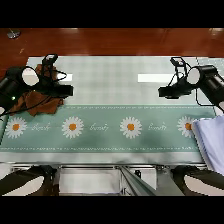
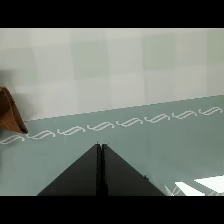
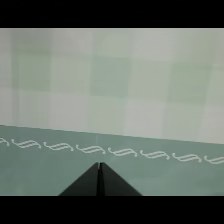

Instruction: Fold the shirts.

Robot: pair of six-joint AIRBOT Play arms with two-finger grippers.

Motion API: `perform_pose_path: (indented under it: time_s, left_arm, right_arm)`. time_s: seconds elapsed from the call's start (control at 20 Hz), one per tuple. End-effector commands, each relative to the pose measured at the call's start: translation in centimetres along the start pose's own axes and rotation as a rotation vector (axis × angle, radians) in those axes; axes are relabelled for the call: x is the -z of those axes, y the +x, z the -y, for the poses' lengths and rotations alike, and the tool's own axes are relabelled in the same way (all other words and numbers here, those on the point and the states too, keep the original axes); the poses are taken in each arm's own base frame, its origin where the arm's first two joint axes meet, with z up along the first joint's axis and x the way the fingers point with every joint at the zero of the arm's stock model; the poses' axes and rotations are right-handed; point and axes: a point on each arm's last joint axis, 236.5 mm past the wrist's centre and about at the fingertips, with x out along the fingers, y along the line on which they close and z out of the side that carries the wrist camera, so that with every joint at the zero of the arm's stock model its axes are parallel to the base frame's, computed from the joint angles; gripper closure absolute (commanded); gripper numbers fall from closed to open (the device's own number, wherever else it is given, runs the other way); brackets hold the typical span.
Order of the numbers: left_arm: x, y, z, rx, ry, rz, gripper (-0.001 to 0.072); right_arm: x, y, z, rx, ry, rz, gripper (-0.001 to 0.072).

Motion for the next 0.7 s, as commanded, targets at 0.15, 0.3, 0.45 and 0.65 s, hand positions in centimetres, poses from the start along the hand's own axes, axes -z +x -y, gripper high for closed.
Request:
perform_pose_path:
  time_s: [0.15, 0.3, 0.45, 0.65]
  left_arm:
    - [0.01, 0.02, -0.01, 0.0, 0.0, 0.0, 0.0679]
    - [0.01, 0.02, -0.01, 0.0, 0.0, 0.0, 0.0679]
    - [0.01, 0.02, -0.01, 0.0, 0.0, 0.0, 0.0679]
    - [0.01, 0.02, -0.01, 0.0, 0.0, 0.0, 0.0679]
  right_arm:
    - [0.0, 0.0, -0.01, 0.0, 0.001, 0.0, 0.0689]
    - [0.0, 0.0, 0.01, 0.0, 0.001, 0.0, 0.0689]
    - [0.01, 0.01, 0.01, 0.0, 0.001, 0.0, 0.069]
    - [-0.19, 0.0, -0.06, -0.003, 0.003, 0.008, 0.0689]
